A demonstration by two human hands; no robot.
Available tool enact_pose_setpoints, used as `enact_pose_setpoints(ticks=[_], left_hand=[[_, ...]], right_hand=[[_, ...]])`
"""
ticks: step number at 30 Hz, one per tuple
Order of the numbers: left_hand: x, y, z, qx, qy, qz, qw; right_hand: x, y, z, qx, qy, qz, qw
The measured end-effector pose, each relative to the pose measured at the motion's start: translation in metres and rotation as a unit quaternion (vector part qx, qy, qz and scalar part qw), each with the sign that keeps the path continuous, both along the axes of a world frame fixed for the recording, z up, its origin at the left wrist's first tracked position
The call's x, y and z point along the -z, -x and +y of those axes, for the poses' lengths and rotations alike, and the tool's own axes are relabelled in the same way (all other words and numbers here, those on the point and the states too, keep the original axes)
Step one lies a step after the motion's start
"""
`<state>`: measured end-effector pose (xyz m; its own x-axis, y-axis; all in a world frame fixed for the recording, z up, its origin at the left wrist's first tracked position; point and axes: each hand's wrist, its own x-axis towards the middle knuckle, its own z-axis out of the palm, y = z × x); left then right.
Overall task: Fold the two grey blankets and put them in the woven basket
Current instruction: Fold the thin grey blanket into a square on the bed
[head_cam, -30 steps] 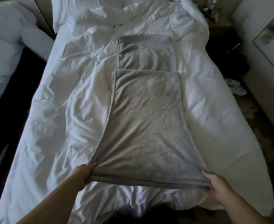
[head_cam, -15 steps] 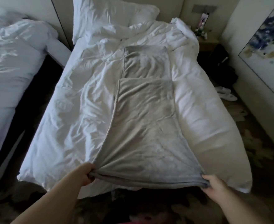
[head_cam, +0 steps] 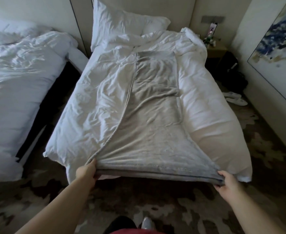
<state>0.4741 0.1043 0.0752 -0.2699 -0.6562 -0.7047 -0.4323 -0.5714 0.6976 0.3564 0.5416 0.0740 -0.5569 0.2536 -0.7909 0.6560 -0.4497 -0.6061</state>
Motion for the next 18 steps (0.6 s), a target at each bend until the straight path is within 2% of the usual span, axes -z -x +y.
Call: enact_pose_setpoints(ticks=[6,10,14,18], left_hand=[[-0.02,-0.027,-0.007,0.027,-0.067,0.071,0.995],[-0.027,-0.058,-0.013,0.079,-0.053,0.045,0.994],[-0.039,-0.099,-0.007,0.111,-0.046,0.021,0.992],[-0.039,-0.135,0.001,0.166,-0.06,-0.051,0.983]], right_hand=[[-0.027,-0.039,0.012,0.079,0.057,0.106,0.99],[-0.03,-0.077,0.02,0.091,0.029,0.124,0.988],[-0.034,-0.119,0.027,0.075,-0.029,0.098,0.992],[-0.037,-0.156,0.031,0.044,-0.048,0.084,0.994]])
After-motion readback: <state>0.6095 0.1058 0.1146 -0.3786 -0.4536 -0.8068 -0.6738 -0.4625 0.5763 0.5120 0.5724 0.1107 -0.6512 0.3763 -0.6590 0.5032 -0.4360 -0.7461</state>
